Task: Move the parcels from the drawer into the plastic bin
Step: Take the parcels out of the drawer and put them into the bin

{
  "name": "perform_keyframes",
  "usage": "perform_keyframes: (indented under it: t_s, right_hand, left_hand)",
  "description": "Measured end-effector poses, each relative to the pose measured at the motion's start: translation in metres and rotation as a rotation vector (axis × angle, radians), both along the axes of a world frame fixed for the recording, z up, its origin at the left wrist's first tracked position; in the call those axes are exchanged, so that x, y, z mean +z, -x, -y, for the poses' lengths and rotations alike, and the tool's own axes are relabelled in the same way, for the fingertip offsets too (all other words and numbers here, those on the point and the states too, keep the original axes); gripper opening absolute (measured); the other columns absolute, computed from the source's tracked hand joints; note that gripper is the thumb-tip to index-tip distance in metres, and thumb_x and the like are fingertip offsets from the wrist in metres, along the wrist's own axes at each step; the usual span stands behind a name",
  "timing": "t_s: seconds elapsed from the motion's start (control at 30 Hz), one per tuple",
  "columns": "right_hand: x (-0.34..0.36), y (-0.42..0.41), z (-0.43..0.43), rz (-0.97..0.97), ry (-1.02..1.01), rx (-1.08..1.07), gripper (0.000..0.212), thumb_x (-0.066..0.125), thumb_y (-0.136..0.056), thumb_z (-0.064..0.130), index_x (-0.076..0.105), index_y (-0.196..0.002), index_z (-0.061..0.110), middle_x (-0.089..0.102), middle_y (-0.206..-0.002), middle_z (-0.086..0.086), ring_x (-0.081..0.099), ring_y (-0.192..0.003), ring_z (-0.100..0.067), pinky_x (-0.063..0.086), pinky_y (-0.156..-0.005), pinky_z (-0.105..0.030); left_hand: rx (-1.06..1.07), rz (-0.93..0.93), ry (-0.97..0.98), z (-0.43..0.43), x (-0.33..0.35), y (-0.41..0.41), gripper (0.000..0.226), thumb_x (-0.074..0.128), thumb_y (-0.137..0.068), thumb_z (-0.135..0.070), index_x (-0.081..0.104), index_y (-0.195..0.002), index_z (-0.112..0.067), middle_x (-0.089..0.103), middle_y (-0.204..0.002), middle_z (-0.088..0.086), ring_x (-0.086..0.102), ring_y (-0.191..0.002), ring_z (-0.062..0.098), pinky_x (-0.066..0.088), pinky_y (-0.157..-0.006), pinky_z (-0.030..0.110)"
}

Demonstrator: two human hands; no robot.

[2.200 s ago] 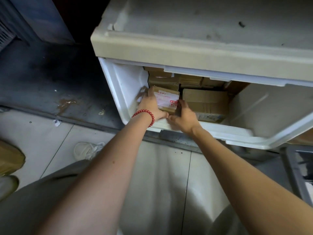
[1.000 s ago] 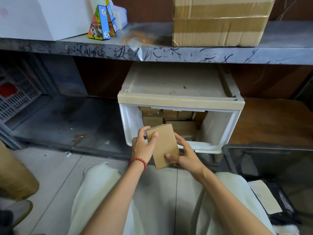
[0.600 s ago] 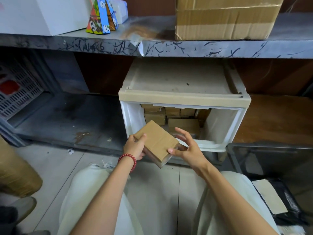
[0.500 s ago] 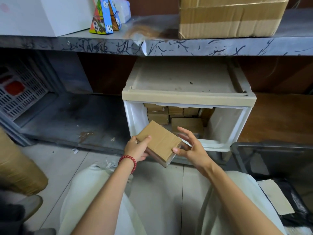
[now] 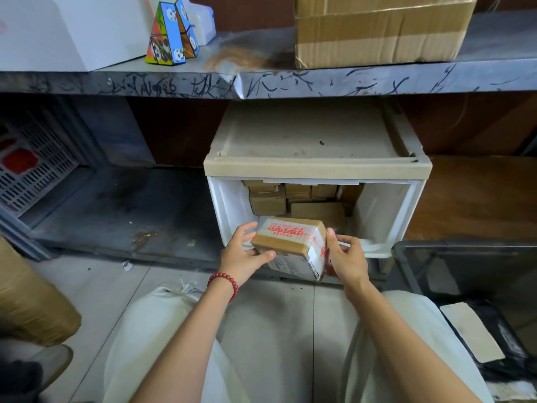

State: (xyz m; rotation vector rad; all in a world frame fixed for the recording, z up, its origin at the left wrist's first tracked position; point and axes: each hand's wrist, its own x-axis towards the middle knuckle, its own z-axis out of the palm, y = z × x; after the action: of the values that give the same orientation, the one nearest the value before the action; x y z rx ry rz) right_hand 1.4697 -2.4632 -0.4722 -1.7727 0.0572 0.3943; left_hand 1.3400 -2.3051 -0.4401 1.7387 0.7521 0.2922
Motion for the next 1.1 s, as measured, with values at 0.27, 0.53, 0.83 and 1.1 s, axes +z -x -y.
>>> perform_keyframes:
  t_s: [0.27, 0.53, 0.83, 1.1]
  right_hand:
    - [0.012, 0.007, -0.002, 0.001, -0.015, 0.224, 0.051, 0.042, -0.092, 0.064, 0.064, -0.099, 0.018, 0.061, -0.084, 0.005, 0.055, -0.073, -0.011, 0.045, -0.064, -0.025]
    - [0.02, 0.008, -0.004, 0.05, -0.1, 0.362, 0.056, 0.068, -0.078, 0.057, 0.069, -0.108, 0.011, 0.074, -0.099, -0.001, 0.071, -0.089, -0.011, 0.048, -0.062, -0.009]
    - [0.052, -0.04, 0.074, 0.212, 0.055, 0.334, 0.091, 0.074, -0.062, 0.068, 0.031, -0.135, 0.034, 0.063, -0.108, 0.009, 0.068, -0.089, 0.0, 0.056, -0.072, -0.018]
    - [0.055, -0.055, 0.219, 0.157, 0.092, 0.112, 0.079, 0.073, -0.058, 0.072, 0.044, -0.127, 0.044, 0.066, -0.109, 0.007, 0.069, -0.093, -0.011, 0.061, -0.075, -0.035]
  left_hand:
    - [0.151, -0.004, -0.085, 0.004, -0.005, -0.014, 0.063, 0.079, -0.076, -0.032, 0.052, -0.131, -0.02, 0.058, -0.13, -0.002, 0.051, -0.078, -0.008, 0.04, -0.054, 0.003]
    - [0.108, 0.037, -0.151, 0.014, -0.006, -0.022, 0.048, 0.077, -0.077, -0.034, 0.056, -0.12, -0.028, 0.055, -0.124, 0.0, 0.061, -0.103, 0.016, 0.053, -0.074, 0.021]
    - [-0.088, 0.194, -0.279, 0.064, 0.025, -0.069, 0.048, 0.069, -0.085, -0.032, 0.045, -0.126, -0.03, 0.05, -0.129, 0.0, 0.053, -0.117, 0.019, 0.052, -0.092, 0.044]
    - [-0.439, 0.18, -0.336, 0.175, 0.035, -0.14, 0.05, 0.07, -0.085, -0.029, 0.048, -0.129, -0.029, 0.056, -0.128, -0.003, 0.055, -0.115, 0.016, 0.052, -0.092, 0.039]
